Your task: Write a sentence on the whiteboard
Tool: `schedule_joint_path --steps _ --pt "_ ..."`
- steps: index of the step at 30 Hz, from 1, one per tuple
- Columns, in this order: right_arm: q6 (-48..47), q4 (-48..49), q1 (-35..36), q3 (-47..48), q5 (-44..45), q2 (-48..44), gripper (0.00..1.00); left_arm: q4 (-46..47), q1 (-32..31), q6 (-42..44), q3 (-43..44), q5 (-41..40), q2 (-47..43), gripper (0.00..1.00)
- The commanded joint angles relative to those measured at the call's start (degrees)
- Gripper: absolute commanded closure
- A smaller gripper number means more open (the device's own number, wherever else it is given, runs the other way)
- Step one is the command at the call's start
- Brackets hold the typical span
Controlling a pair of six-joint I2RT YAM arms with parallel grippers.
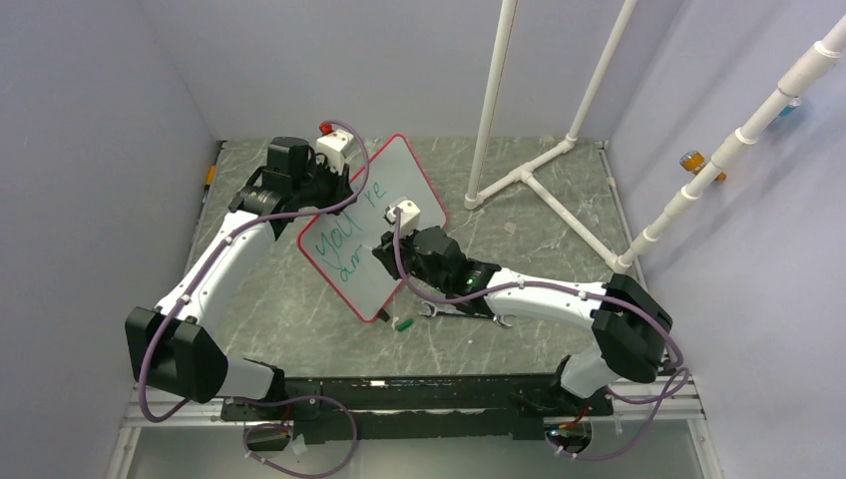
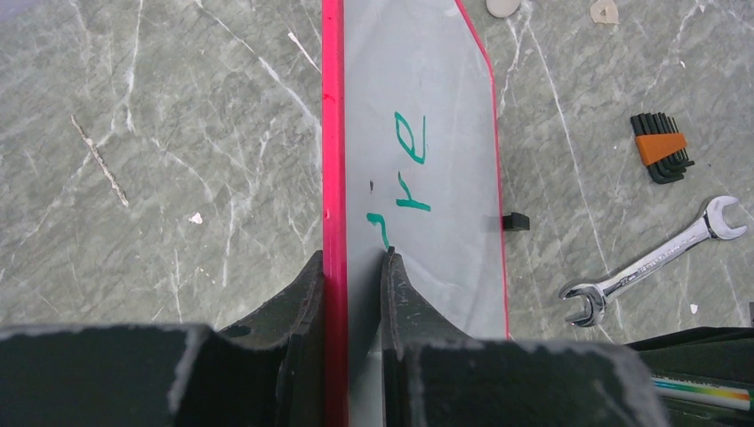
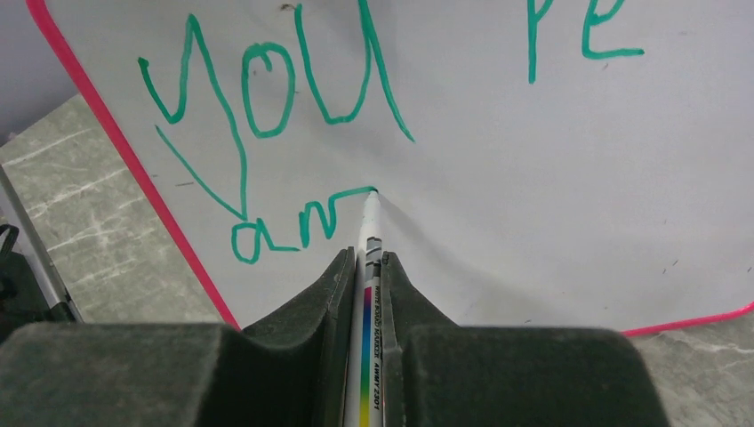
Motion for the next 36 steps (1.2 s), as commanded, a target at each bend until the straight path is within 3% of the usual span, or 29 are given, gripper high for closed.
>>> schedule_joint_path --steps 1,22,36 --pt "1.82 1.24 -0.46 -2.65 -0.1 0.34 1.0 -6.58 0.6 11.31 -1.23 -12.45 0.63 1.0" --pt "0.67 2.77 -0.41 -5.39 2.89 -7.0 1.0 -6.78 0.6 11.65 -1.19 -12.18 1.06 1.0" --pt "1.77 6.17 -6.17 -3.44 -3.34 -4.41 1.0 -6.71 0.61 12.09 -1.34 -11.04 0.65 1.0"
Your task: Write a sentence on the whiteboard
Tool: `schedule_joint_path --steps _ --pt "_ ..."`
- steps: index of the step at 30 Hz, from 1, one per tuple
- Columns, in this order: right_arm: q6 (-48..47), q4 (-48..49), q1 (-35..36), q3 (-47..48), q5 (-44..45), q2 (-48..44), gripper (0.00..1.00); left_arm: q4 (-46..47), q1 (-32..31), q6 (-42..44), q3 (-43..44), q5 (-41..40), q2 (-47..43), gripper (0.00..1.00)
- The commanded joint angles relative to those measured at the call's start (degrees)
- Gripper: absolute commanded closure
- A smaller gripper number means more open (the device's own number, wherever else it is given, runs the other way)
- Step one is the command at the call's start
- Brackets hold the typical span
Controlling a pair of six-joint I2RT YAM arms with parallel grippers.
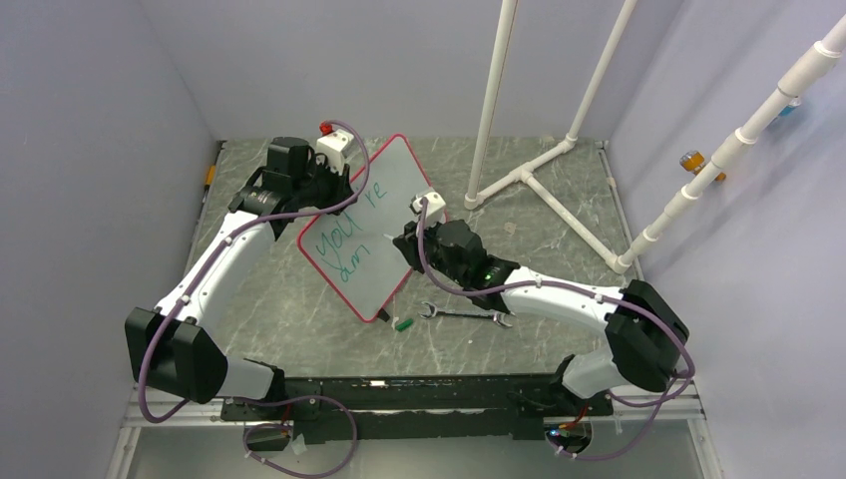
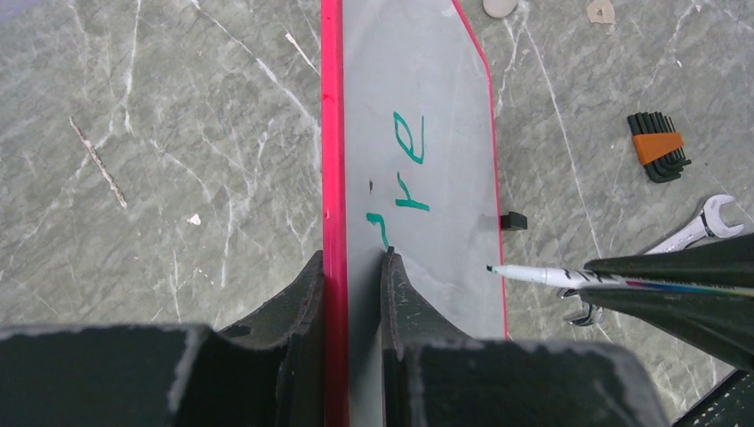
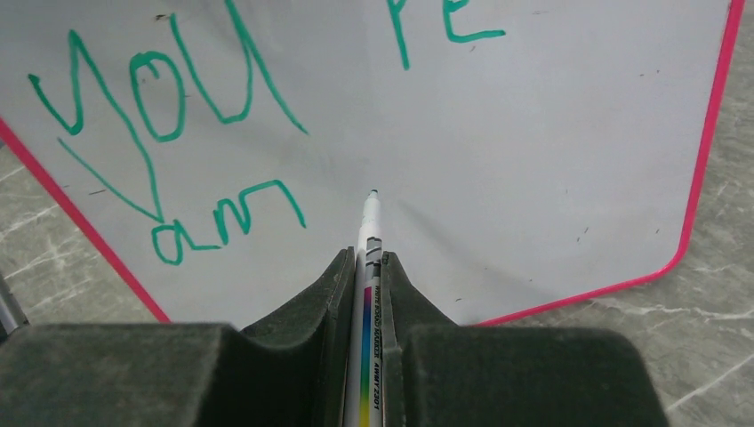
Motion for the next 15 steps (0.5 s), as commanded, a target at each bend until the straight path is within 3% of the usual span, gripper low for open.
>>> schedule_joint_path --steps 1,15 --pt "0.93 4.44 -1.3 2.21 -2.86 0.73 1.0 -6.56 0.6 12.06 -1.35 -11.16 0.8 1.0" --pt "0.76 5.71 -1.59 4.48 -6.63 3.21 1.0 -6.92 0.63 12.01 -0.99 -10.39 1.28 1.0"
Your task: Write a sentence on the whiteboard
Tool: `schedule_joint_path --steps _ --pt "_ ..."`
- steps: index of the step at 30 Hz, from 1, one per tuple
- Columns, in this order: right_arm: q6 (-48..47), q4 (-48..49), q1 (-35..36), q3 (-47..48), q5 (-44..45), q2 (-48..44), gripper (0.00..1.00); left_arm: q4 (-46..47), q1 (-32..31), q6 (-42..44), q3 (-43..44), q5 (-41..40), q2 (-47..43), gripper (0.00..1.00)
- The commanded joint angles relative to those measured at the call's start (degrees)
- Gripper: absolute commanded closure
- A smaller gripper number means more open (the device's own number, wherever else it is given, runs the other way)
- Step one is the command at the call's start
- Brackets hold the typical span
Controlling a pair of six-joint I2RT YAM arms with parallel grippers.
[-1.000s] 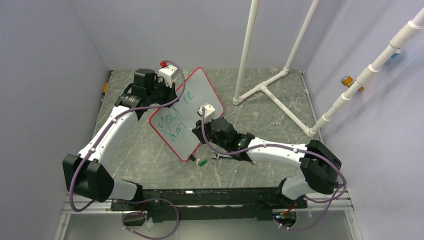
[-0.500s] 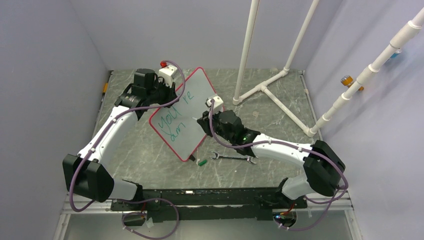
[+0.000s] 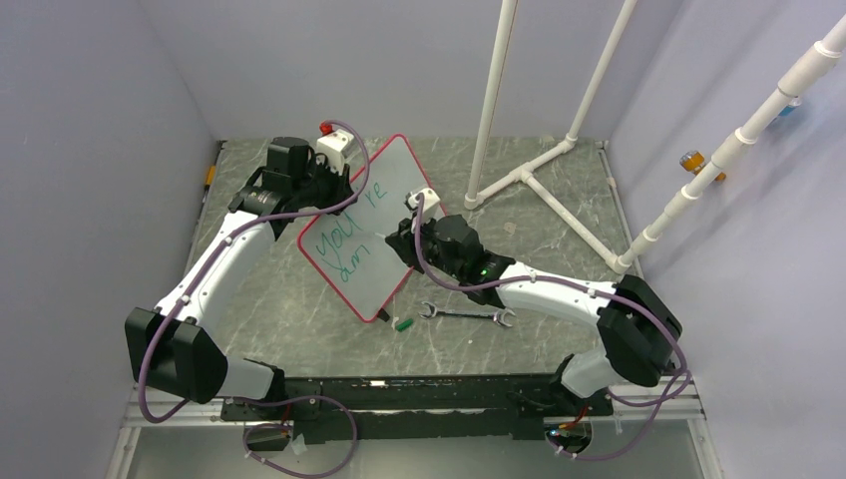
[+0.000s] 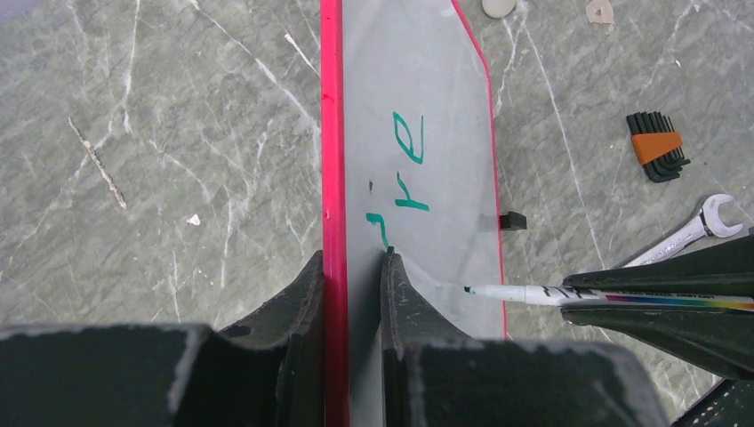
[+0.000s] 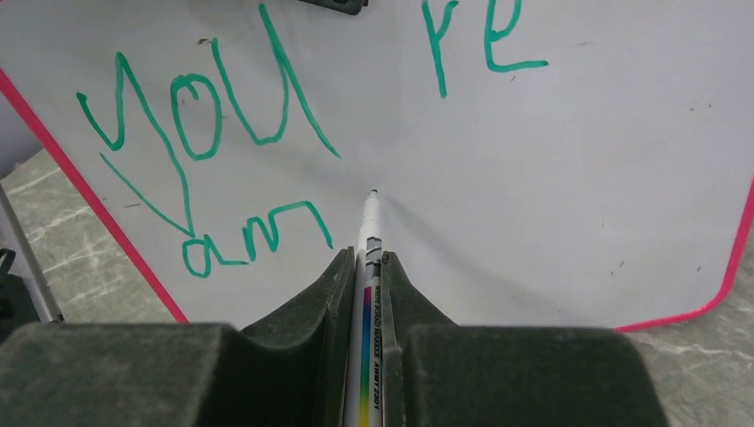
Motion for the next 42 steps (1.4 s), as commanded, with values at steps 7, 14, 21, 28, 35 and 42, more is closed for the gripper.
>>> schedule_joint_path --steps 7,14,21,28,35,42 --pt "0.51 3.75 -0.07 3.7 -2.52 2.37 1.0 -6.83 0.63 12.05 -1.1 -10.41 1.11 1.0" --pt "0.36 3.71 -0.02 3.31 -5.21 2.01 1.0 -6.94 0.58 12.01 -0.93 -10.3 1.02 1.0" --pt "0.82 3.4 -0.02 2.49 -7.7 2.32 1.0 -6.94 0.58 12.0 -0.91 -10.29 0.89 1.0" --pt "1.65 3.01 0.07 0.42 -7.9 1.64 1.0 -7.14 0.59 12.0 -0.66 -10.12 1.0 1.0" --pt "1.17 2.02 0.1 -1.23 -6.93 0.84 1.0 -7.12 0.63 11.84 -0.56 -10.03 0.9 1.0" --pt "0.22 0.84 0.09 -1.16 -4.88 0.46 1.0 -7.19 0.58 11.88 -0.66 -9.98 0.89 1.0"
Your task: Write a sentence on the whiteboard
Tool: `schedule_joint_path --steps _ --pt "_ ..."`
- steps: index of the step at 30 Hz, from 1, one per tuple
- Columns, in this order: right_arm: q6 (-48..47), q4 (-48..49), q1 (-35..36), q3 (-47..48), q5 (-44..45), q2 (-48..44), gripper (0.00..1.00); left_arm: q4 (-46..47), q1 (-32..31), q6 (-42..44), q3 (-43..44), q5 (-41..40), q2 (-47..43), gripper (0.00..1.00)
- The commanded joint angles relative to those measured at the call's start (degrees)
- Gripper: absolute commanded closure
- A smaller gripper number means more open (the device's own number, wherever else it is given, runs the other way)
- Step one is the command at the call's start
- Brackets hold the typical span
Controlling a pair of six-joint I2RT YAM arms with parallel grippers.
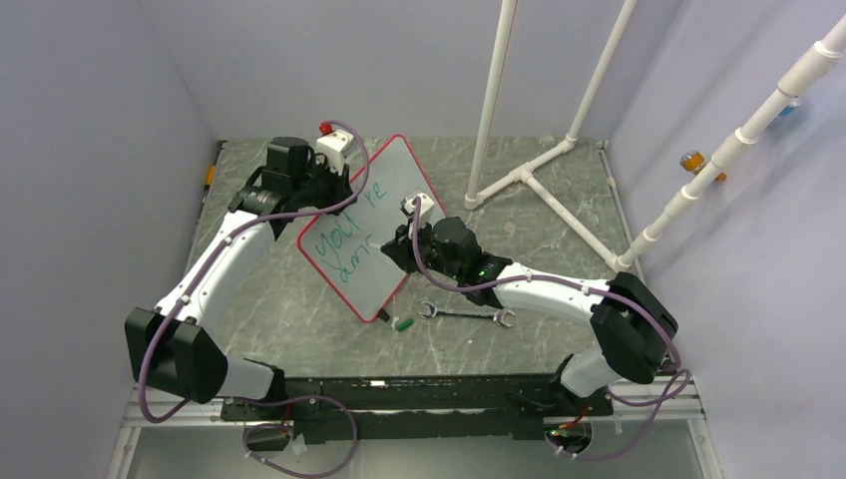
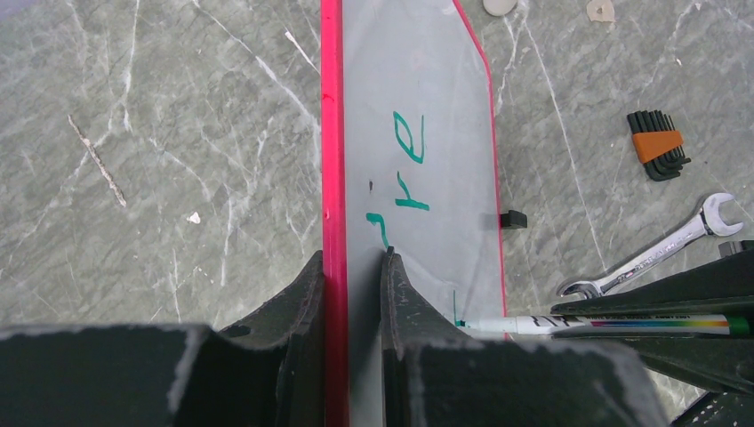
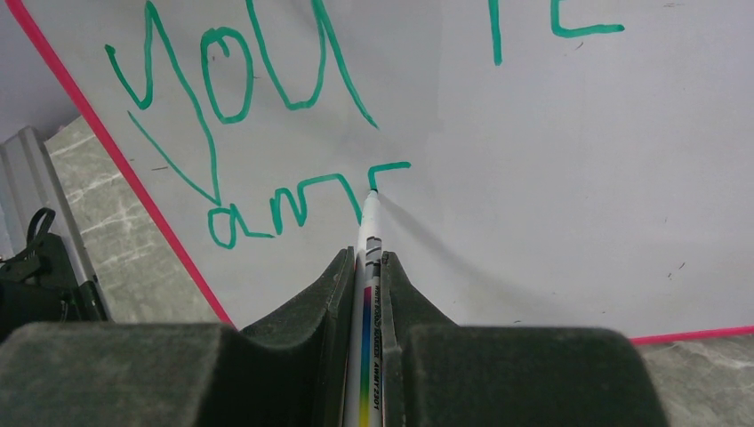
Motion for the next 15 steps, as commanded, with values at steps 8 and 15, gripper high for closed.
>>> schedule_joint_path --steps 8,15 --pt "-2.12 -1.67 0.14 0.7 3.33 -1.05 1.0 -6.89 0.54 11.72 -0.7 -10.05 0.97 1.0" --pt "-3.46 -2.54 0.15 3.66 5.16 -0.28 1.0 -7.0 0.52 11.74 -0.65 -9.97 0.98 1.0"
